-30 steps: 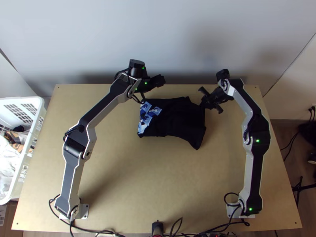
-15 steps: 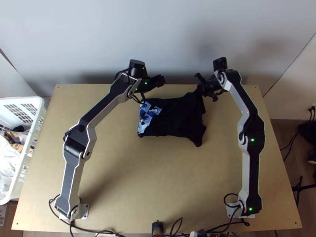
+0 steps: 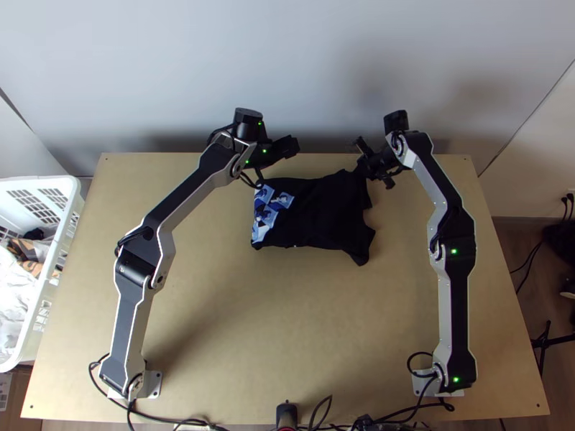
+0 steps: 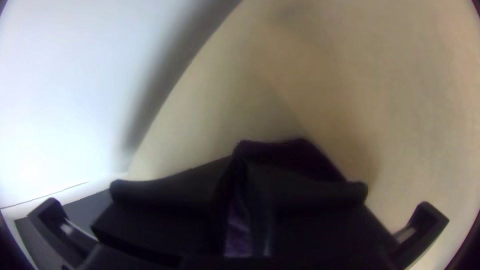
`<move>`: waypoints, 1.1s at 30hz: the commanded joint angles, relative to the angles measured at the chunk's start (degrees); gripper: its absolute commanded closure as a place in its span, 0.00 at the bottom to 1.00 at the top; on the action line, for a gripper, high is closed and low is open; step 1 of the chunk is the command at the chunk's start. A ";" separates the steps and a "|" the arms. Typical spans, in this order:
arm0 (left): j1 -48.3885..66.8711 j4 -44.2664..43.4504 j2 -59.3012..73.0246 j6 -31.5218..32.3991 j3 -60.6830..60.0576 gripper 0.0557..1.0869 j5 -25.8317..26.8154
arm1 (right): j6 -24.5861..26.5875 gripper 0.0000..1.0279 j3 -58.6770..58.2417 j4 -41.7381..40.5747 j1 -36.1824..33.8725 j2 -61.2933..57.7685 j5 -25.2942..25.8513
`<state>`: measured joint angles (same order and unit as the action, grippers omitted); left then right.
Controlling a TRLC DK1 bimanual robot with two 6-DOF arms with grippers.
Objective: Fold the t-shirt
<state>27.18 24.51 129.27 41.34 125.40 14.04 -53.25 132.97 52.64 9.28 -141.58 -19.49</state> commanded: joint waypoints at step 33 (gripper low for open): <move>-3.10 7.04 -3.06 -4.69 0.02 0.28 -0.07 | 36.64 0.06 -36.99 4.05 -7.70 21.78 -11.72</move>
<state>24.49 30.48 126.89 37.21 125.45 13.91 -24.64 105.36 68.05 5.56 -121.43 -24.29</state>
